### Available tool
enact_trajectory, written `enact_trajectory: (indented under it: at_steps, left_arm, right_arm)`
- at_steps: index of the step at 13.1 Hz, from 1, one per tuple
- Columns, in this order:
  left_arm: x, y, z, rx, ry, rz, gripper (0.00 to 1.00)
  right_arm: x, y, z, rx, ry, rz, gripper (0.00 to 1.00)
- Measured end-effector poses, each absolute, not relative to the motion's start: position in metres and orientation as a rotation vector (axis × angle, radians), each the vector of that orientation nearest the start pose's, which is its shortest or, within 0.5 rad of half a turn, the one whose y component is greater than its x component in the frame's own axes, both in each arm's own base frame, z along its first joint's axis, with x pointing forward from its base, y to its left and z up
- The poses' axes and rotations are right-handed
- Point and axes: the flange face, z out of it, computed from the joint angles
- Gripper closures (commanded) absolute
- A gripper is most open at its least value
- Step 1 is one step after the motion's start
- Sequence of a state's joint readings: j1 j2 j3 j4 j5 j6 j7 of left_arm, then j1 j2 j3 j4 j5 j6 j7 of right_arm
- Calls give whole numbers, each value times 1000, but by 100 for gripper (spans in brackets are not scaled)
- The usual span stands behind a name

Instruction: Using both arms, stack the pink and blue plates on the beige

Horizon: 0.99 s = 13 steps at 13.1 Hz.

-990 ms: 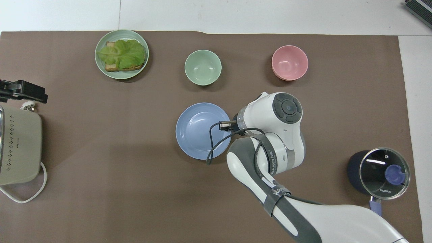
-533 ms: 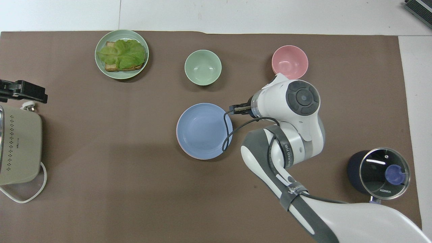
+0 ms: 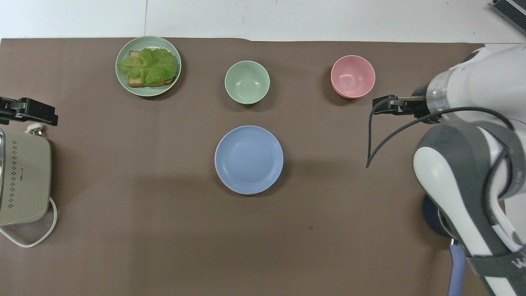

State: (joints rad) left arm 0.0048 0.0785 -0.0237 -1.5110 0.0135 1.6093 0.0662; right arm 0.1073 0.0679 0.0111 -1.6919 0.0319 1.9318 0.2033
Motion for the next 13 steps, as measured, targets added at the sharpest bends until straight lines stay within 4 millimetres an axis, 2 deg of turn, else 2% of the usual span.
enact_trajectory:
  at_steps: [2,5,7,11,13]
  left_arm:
    - [583,-9,612,-3126,134,-30,0]
    - [583,-9,612,-3126,134,-30,0]
    - [583,-9,612,-3126,134,-30,0]
    - [583,-9,612,-3126,134,-30,0]
    - [583,-9,612,-3126,134,-30,0]
  right_arm:
    - [585,54,587,-3068,185,-264,0]
    - [568,37,623,-3076,222,-234,0]
    - [557,21,650,-3090,192,-197,0]
    - [530,-18,684,-3115,129,-114,0]
    - [519,-20,691,-3126,103,-102,0]
